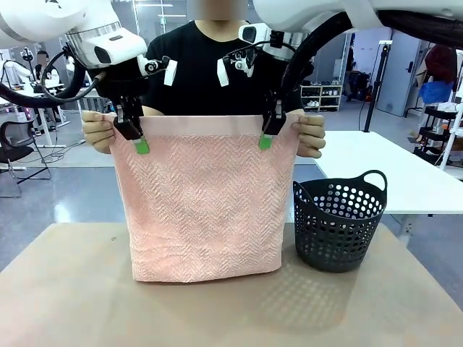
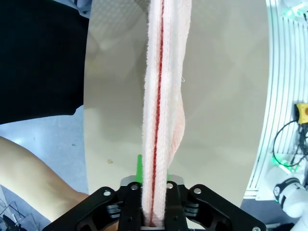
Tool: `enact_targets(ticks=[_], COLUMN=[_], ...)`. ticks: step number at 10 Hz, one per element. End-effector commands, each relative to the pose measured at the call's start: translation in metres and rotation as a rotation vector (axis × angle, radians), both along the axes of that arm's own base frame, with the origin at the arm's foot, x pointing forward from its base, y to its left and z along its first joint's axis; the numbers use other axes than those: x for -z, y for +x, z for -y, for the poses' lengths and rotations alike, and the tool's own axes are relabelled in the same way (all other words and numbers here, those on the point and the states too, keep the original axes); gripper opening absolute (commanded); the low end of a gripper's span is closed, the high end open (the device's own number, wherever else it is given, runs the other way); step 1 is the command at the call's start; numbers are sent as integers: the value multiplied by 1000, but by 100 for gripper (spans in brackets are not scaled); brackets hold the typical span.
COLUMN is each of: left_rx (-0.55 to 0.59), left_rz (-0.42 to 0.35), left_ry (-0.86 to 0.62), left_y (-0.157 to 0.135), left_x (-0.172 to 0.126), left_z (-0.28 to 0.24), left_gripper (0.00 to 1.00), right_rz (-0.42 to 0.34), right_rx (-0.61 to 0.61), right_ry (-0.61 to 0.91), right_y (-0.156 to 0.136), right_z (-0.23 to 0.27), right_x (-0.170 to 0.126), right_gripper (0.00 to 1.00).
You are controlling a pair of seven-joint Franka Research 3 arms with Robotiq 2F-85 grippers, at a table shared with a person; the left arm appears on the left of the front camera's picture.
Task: Fold the towel.
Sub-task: Release the end of the 100 cm Hotel Towel you were holding and grab the top end of the folded side.
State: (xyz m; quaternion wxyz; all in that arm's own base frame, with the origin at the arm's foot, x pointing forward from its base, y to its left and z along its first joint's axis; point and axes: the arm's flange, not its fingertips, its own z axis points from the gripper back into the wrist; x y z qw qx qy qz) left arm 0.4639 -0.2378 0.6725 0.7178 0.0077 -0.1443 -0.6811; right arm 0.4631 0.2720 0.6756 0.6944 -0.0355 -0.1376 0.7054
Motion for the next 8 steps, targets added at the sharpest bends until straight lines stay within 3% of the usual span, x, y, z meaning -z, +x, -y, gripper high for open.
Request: enact_targets(ticks=[1, 8], left_rx=[-8, -1], left_rz=[-10, 2], left_ry=[-29, -5], left_y=[-8, -1], left_x=[1, -2], left_z=[-5, -1], left_gripper=[0, 3], right_rz=[7, 2], right_rx=[14, 1], right_ry=[-1, 1], right_y=[-1, 0], right_z=[0, 0], right_x=[-2, -1], right_gripper=[0, 0])
